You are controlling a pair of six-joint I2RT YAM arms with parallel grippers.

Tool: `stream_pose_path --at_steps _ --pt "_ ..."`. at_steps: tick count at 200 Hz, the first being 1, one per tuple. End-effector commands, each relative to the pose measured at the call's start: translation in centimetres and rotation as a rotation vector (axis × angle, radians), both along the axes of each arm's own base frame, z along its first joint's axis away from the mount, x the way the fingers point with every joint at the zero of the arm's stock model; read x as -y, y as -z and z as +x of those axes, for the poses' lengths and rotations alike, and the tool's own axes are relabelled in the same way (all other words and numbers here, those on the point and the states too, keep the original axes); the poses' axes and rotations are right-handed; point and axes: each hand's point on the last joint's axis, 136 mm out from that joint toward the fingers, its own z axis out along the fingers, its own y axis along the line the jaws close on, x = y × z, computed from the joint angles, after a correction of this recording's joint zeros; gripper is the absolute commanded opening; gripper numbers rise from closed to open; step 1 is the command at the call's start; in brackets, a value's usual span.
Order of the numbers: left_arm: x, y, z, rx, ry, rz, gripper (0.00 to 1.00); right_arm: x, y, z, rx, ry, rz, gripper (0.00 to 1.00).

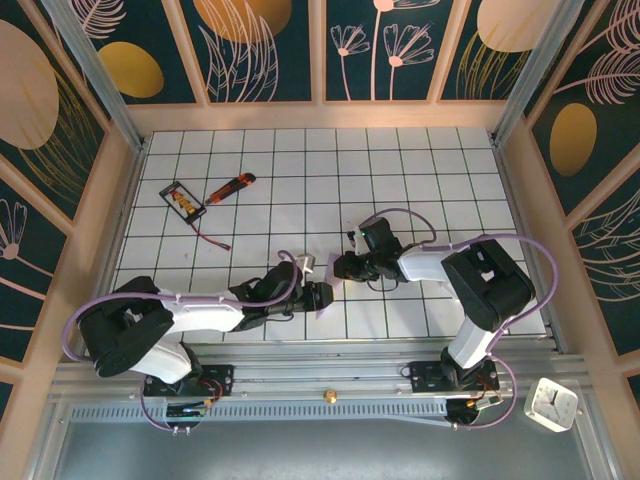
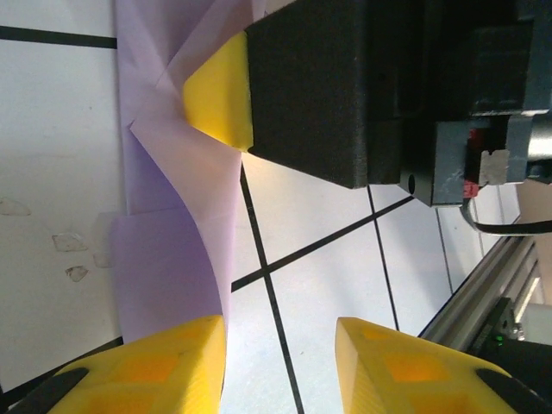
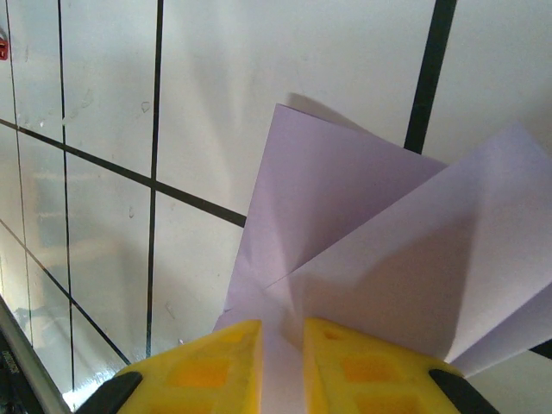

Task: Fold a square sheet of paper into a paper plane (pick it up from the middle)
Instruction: Perform the fifth fold on the wing at the bottom-center of the table.

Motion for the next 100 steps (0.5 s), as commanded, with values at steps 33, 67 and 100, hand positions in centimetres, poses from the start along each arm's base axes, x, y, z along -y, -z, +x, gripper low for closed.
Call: stream_pose_path --at_steps 33,67,100 --pt "0.3 2.4 0.0 -0.003 0.047 0.117 0.34 2.3 3.7 -0.6 -0.046 0.031 -0.134 0.21" --pt "0.3 3.2 0.0 -0.012 0.049 0.134 0.30 2.3 3.7 -0.5 -0.045 0.031 -0.134 0.21" --pt "0.0 3.8 0.0 -0.024 0.033 0.147 0.22 2.2 3.4 -0.3 -0.038 0.031 -0.130 0.21"
